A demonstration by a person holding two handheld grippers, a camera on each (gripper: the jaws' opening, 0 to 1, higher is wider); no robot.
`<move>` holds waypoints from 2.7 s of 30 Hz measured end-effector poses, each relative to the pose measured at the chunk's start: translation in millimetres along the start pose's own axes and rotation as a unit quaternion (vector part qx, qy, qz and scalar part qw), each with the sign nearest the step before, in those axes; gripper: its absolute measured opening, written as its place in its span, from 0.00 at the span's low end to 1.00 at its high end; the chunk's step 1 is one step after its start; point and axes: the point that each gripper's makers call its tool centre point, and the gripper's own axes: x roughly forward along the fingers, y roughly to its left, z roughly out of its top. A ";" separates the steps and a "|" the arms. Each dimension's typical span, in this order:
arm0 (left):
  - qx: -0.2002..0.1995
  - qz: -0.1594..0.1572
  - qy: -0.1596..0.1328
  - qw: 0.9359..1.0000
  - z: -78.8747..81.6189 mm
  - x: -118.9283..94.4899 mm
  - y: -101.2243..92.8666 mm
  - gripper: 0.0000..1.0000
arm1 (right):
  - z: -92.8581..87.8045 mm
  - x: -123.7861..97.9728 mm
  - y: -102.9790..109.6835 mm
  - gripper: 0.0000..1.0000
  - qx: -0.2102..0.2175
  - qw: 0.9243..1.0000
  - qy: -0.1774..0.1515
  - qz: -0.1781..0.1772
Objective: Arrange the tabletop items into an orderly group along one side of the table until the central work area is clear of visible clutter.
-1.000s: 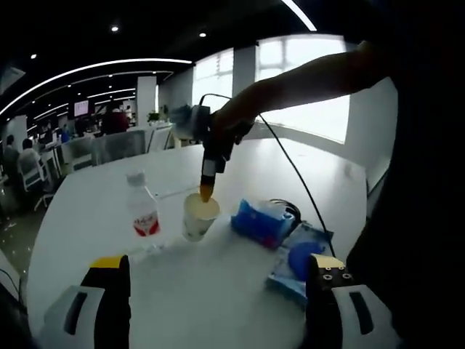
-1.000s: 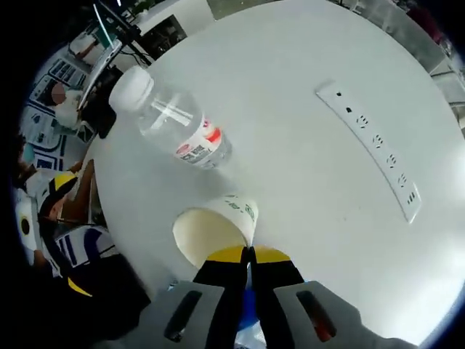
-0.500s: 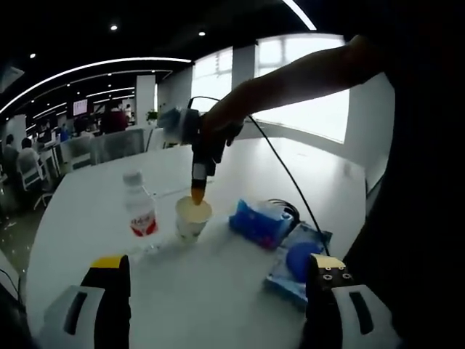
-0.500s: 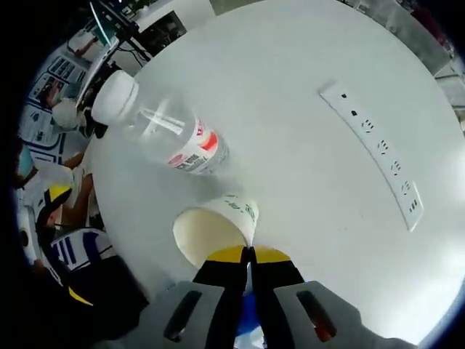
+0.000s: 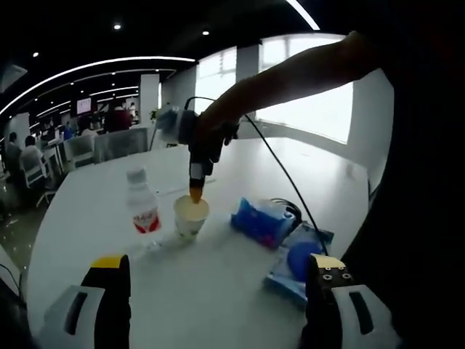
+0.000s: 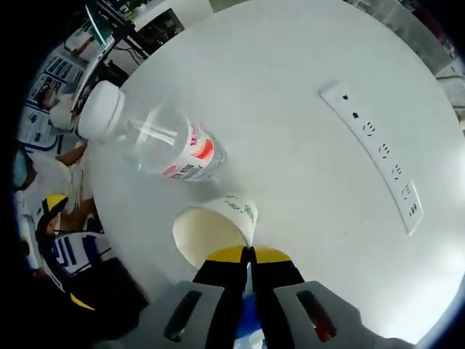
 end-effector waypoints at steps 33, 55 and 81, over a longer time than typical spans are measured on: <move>-0.011 0.015 0.006 1.000 -10.7 -8.0 2.8 0.98 | 7.8 2.2 -6.2 0.00 0.044 0.999 -0.018 -0.006; -0.019 0.016 0.009 1.000 -15.1 -7.5 1.6 0.97 | 22.6 2.3 -18.9 0.00 0.048 0.997 -0.045 -0.029; -0.016 0.016 0.012 1.000 -15.3 -8.6 -2.7 0.99 | 16.8 -14.9 -22.7 0.12 0.046 0.994 -0.090 -0.032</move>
